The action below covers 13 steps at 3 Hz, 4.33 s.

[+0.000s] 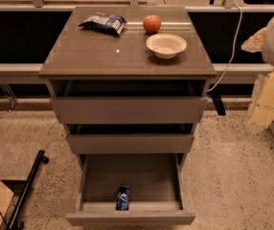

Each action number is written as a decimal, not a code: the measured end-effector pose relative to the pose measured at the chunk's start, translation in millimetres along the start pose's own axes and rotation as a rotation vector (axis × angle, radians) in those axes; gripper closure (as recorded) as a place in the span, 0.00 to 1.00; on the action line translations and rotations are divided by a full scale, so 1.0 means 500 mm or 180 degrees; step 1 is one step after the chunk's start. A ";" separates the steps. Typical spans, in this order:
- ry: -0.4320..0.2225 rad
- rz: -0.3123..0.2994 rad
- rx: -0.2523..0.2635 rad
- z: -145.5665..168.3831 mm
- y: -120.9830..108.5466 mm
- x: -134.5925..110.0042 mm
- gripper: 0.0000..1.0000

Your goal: Pick pepsi can from bottom drawer and place on counter

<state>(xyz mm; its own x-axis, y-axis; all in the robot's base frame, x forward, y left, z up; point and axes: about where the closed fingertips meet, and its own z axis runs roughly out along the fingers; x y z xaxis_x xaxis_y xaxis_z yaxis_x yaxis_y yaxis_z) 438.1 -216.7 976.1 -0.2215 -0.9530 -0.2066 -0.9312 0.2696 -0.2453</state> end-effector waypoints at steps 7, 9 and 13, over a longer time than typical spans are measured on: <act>-0.0225 0.1903 0.0002 0.286 -0.020 -0.033 0.00; -0.0121 0.2544 -0.0161 0.509 -0.028 -0.083 0.00; 0.0113 0.3206 -0.0355 0.753 -0.011 -0.131 0.00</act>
Offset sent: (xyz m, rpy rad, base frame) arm 0.0154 0.0143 -0.0464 0.1265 0.0668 -0.2008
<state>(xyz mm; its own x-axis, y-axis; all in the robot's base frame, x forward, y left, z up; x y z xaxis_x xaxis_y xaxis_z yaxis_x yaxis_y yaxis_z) 566.7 -103.5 634.5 -0.9255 -0.2934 -0.2397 -0.3277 0.9374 0.1178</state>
